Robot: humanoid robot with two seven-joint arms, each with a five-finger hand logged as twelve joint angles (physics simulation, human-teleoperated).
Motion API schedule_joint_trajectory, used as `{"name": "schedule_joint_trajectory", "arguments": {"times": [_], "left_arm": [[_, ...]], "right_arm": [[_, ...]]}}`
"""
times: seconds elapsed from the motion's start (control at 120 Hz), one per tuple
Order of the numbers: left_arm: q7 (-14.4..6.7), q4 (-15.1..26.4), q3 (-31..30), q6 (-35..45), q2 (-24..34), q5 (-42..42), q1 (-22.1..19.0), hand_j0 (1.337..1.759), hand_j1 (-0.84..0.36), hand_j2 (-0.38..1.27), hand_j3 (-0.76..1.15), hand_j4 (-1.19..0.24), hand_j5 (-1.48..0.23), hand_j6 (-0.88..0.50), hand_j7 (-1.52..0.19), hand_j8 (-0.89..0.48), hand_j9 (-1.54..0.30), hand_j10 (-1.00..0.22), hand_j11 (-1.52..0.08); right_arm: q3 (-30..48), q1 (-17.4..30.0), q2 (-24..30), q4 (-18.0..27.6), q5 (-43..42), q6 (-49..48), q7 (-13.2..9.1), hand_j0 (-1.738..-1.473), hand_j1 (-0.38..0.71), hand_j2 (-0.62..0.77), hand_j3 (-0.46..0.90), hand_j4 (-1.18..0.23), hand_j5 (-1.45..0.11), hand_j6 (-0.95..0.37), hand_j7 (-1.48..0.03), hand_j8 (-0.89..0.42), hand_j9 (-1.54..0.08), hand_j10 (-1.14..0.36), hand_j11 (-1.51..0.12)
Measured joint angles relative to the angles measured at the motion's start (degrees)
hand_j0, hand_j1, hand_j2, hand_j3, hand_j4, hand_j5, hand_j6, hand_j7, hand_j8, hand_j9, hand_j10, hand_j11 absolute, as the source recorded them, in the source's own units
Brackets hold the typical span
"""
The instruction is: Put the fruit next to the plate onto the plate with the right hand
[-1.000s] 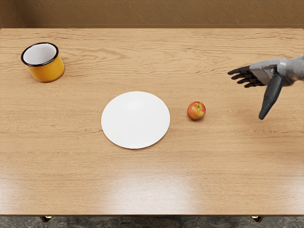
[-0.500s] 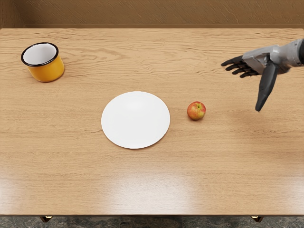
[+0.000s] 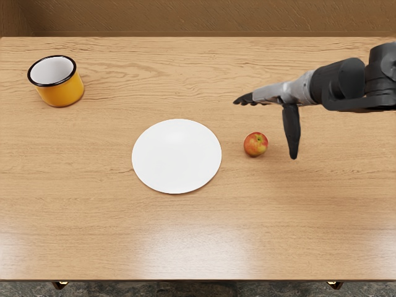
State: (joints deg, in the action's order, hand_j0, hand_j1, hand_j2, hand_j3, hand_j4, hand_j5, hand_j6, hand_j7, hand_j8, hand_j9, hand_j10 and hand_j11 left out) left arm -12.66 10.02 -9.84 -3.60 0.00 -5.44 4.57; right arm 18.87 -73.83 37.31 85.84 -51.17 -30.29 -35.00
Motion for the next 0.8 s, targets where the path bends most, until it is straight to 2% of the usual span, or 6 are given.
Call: {"name": "schedule_joint_trajectory", "arguments": {"times": [0.308, 0.8], "left_arm": [[0.00, 0.00, 0.00, 0.00, 0.00, 0.01, 0.00, 1.658, 0.35, 0.00, 0.00, 0.00, 0.00, 0.00, 0.00, 0.00, 0.00, 0.00, 0.00], [0.00, 0.00, 0.00, 0.00, 0.00, -0.01, 0.00, 1.658, 0.35, 0.00, 0.00, 0.00, 0.00, 0.00, 0.00, 0.00, 0.00, 0.00, 0.00]], "right_arm": [[-0.27, 6.23, -3.51, 0.38, -8.95, 8.40, 0.00, -1.658, -0.34, 0.00, 0.00, -0.01, -0.01, -0.01, -0.01, -0.01, -0.01, -0.01, -0.01], [0.20, 14.03, -7.65, 0.41, -22.38, 16.86, 0.00, -1.658, -0.23, -0.02, 0.00, -0.11, -0.14, -0.11, -0.14, -0.11, -0.14, -0.11, -0.14]]}}
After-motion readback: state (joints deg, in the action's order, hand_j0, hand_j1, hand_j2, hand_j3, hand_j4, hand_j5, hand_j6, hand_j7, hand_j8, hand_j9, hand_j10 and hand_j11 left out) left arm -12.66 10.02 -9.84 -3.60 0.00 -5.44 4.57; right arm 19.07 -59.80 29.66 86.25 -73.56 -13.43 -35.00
